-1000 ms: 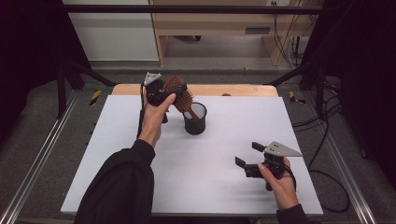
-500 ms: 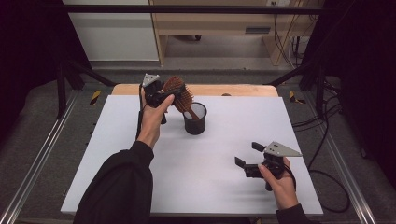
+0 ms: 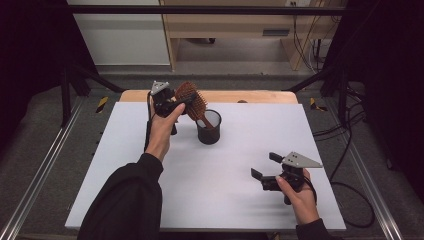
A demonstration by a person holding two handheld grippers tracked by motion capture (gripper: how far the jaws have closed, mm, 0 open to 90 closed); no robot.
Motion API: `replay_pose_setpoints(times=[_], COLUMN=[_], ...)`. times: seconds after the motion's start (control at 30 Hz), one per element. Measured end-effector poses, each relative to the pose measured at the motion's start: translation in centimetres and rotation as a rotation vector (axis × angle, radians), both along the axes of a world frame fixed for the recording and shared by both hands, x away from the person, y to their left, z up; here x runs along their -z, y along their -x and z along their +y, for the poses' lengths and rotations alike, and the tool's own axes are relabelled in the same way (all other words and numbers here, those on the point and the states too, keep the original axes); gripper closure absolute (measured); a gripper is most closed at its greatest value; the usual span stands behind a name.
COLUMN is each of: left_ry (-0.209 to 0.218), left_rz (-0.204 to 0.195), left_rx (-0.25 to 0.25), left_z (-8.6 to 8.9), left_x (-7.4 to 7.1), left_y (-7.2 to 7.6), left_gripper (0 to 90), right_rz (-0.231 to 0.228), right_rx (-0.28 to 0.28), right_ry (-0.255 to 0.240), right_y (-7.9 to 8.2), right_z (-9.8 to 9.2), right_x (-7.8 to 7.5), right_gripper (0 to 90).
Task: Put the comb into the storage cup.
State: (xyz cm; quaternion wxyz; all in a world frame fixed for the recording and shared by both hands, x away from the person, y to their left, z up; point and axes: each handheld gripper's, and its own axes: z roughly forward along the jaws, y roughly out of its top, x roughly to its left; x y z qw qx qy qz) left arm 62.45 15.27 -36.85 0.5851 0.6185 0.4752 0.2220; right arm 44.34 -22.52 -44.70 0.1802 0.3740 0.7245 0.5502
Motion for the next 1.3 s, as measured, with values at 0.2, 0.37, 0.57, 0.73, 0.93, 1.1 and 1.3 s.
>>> replay_pose_setpoints(times=[0.2,0.37,0.57,0.73,0.93,1.1,1.3], left_ry=[0.004,0.001,0.007,0.025,0.025,0.036,0.022], left_rz=[-0.003,-0.014,-0.021,-0.044,-0.061,-0.066,-0.084], left_rx=[0.006,0.010,0.017,0.003,-0.008,-0.004,-0.016], left_z=[0.1,0.1,0.0,0.3,0.6,0.7,0.9], left_x=[0.0,-0.2,-0.2,-0.5,-1.0,-1.1,-1.0], left_y=[0.3,0.4,0.7,0.9,1.3,1.6,2.1], left_gripper=[4.3,4.1,3.8,3.7,3.7,3.7,3.7], right_rz=[-0.001,0.000,0.001,0.001,0.003,0.002,0.003], right_rx=[0.001,0.000,-0.001,0.000,-0.001,-0.006,-0.006], right_ry=[0.002,0.002,0.002,0.000,0.003,0.006,0.008], right_y=[0.0,0.0,0.0,0.0,0.0,0.0,0.0], right_z=[0.0,0.1,0.1,0.0,0.1,0.2,0.2], right_x=[0.0,0.0,0.0,0.0,0.0,0.1,0.1], right_gripper=[4.7,4.7,4.7,4.7,4.7,4.7,4.7])
